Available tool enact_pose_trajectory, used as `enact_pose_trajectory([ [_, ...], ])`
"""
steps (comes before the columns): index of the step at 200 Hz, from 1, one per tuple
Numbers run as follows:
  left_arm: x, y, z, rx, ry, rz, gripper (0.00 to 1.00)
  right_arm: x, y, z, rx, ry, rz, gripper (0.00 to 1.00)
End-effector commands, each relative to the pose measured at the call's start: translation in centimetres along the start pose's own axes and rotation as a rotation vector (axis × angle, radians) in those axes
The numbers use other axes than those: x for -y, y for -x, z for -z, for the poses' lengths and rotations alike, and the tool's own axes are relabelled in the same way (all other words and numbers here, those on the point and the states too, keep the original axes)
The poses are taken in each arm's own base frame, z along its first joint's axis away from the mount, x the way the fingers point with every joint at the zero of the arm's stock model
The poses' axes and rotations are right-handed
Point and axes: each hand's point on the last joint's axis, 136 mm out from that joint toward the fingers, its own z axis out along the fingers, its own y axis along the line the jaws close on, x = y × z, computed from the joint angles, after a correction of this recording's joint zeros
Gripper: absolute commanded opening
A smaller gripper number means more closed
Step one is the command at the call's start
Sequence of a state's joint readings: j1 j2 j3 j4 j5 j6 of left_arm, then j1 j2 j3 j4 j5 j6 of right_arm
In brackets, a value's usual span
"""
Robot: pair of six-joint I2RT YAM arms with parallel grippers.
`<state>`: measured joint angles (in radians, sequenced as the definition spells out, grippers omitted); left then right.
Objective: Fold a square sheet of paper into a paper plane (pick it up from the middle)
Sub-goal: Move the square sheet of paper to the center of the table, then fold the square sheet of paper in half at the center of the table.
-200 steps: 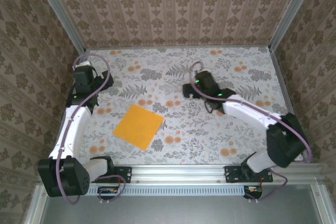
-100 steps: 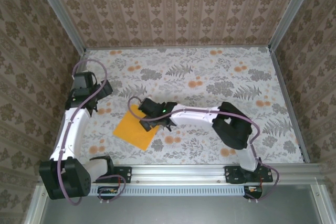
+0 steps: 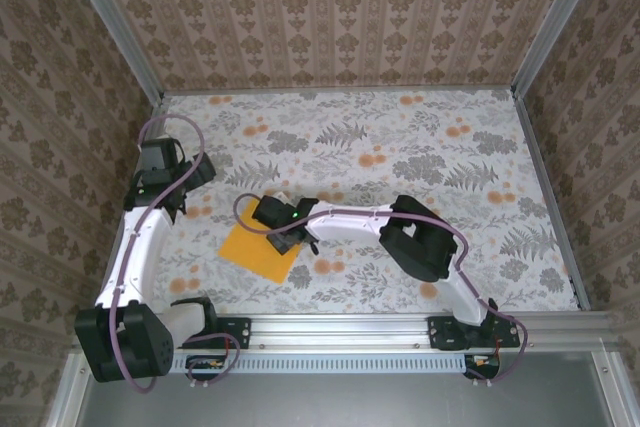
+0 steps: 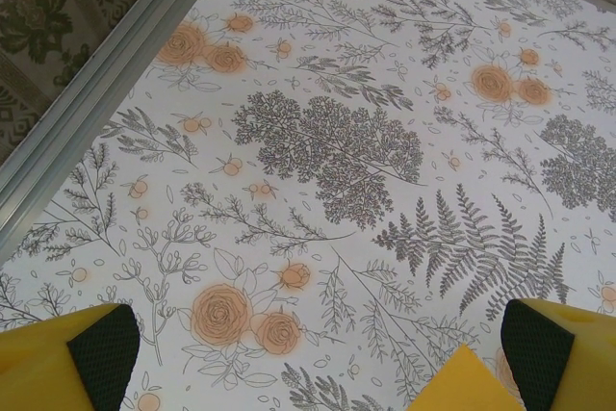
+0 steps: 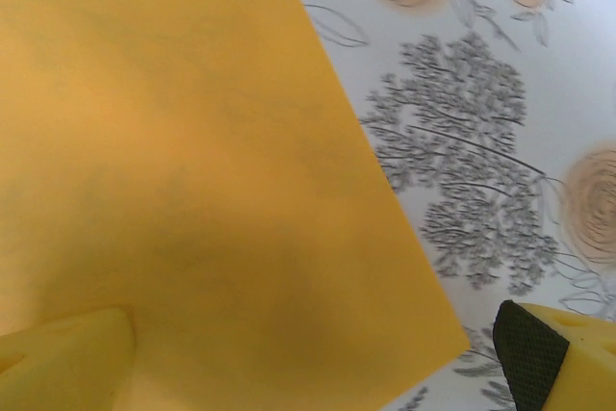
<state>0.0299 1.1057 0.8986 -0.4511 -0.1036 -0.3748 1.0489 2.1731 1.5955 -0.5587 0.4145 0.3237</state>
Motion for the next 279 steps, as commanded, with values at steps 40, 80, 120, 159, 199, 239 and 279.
enact_pose_trajectory([
  [40,0.5,-0.2,-0.8,-0.014,-0.037,0.016,1.00,12.8,-10.2,-1.0,-0.257,-0.296,-0.278,1.00],
  [80,0.9,-0.5,-0.8,-0.030,-0.059,0.013,1.00,18.3,-17.0,0.6,-0.365,-0.339,-0.473,1.00],
  [120,1.4,-1.5,-0.5,-0.101,-0.041,0.020,1.00,19.3,-13.6,4.0,-0.275,-0.215,-0.511,1.00],
  [159,5.0,-3.4,-0.8,-0.206,-0.167,0.009,1.00,15.6,-7.8,5.1,-0.204,0.076,-0.427,1.00],
  [199,9.5,-5.3,-0.9,-0.295,-0.355,0.023,1.00,14.5,-6.2,3.4,-0.289,0.128,-0.320,1.00],
  [239,11.3,-7.5,-1.7,-0.312,-0.392,0.058,1.00,15.0,-7.7,1.6,-0.366,0.090,-0.257,1.00],
  [279,12.0,-8.7,-2.4,-0.318,-0.376,0.077,1.00,16.4,-8.5,0.8,-0.396,0.087,-0.289,1.00],
])
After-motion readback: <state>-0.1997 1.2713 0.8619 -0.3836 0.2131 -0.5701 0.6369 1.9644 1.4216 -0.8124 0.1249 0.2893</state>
